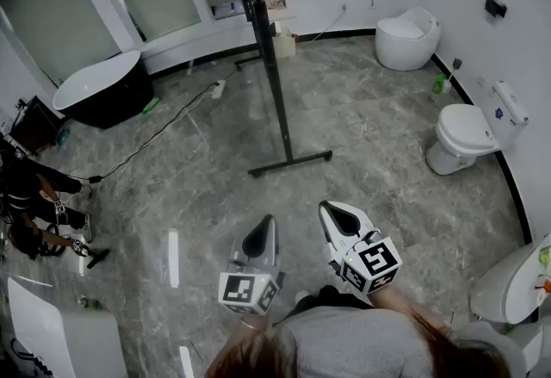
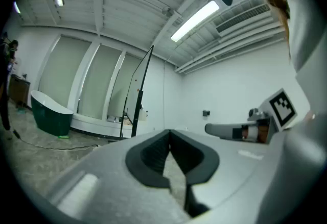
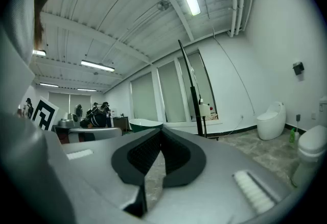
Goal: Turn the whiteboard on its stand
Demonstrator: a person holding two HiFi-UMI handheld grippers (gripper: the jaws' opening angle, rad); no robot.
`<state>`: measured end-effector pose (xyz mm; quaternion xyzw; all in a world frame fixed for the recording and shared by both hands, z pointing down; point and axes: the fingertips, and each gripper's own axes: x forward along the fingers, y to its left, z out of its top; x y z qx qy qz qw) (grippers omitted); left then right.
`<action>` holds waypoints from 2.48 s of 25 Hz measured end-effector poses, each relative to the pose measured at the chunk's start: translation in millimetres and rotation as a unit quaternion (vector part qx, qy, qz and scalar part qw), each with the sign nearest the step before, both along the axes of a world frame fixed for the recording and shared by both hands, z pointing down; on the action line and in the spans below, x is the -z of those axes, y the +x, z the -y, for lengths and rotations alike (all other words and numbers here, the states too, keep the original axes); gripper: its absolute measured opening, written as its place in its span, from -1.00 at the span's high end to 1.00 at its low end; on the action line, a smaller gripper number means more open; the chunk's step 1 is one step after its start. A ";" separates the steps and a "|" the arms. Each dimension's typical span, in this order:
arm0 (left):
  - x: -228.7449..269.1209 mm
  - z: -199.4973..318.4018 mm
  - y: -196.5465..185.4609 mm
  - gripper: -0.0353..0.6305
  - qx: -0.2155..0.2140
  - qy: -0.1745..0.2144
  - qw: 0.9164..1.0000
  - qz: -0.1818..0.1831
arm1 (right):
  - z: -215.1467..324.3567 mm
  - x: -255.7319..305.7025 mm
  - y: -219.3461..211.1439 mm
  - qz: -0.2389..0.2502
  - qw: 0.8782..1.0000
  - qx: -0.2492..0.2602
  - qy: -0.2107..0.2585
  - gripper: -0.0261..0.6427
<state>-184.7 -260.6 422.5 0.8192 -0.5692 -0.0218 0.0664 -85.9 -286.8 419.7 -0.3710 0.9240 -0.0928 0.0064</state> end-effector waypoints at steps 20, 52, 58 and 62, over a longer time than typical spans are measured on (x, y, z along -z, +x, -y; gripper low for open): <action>1.7 4.8 16.0 0.89 0.000 0.004 1.000 0.005 | -0.8 4.2 0.0 -0.023 0.999 0.032 0.021 0.94; -5.5 203.6 -5.3 0.89 -0.009 0.022 1.000 -0.010 | 186.5 -9.6 -38.4 -0.036 0.998 0.045 0.032 0.94; 3.6 285.7 -44.9 0.89 -0.023 0.021 1.000 -0.003 | 266.5 -4.8 -78.2 -0.031 0.999 0.032 0.024 0.94; 1.7 325.4 -62.8 0.89 -0.032 0.017 0.999 0.002 | 308.5 -3.5 -95.6 -0.022 0.999 0.018 0.018 0.94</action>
